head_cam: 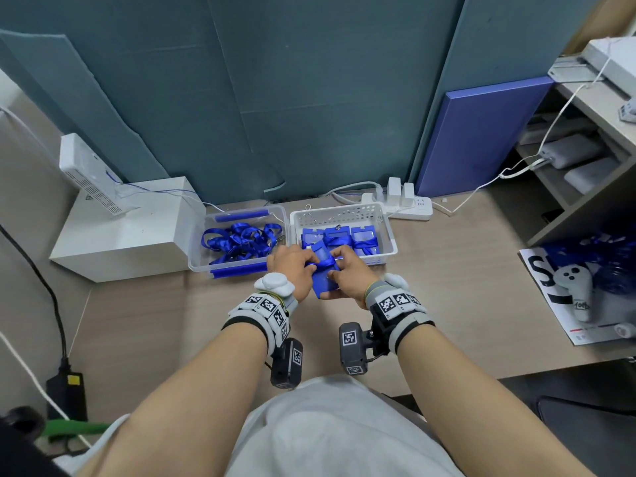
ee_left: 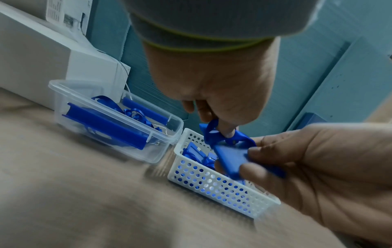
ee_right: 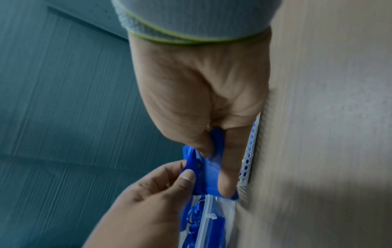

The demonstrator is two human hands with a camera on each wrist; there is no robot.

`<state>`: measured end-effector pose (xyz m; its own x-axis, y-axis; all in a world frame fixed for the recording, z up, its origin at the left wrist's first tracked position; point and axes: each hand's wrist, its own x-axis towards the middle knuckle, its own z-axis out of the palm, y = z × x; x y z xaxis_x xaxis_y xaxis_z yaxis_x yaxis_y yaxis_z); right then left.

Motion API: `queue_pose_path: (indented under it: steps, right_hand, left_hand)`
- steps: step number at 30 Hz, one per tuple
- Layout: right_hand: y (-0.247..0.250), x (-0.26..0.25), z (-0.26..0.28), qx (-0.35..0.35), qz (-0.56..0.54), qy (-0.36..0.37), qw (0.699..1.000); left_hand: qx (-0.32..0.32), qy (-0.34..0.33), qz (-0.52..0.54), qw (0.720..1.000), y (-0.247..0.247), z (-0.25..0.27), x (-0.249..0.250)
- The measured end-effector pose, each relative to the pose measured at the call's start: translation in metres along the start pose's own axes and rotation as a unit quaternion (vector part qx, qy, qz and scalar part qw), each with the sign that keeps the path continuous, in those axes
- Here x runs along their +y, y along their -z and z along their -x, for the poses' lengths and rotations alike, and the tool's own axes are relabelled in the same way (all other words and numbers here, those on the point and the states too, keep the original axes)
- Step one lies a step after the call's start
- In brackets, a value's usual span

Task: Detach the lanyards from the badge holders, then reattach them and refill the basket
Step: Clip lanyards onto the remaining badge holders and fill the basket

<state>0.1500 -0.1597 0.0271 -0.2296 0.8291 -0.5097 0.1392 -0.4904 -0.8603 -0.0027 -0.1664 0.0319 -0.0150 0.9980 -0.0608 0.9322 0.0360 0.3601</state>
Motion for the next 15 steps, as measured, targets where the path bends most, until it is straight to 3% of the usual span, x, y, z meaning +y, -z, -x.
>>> queue_pose_path:
  steps: [5, 9, 15]
  right_hand:
    - [0.0041, -0.007, 0.0045, 0.014, 0.085, 0.092, 0.992]
    - [0.0046, -0.008, 0.0045, 0.034, 0.138, 0.141, 0.98]
    - [0.0077, -0.0037, 0.0021, 0.055, 0.171, 0.151, 0.972]
  left_hand:
    - [-0.039, 0.057, 0.013, 0.998, 0.0042, 0.0009, 0.0044]
    - [-0.114, 0.1, 0.215, 0.965, 0.0076, -0.0061, 0.0034]
    - [-0.105, 0.118, 0.341, 0.927, 0.0086, -0.0008, -0.0038]
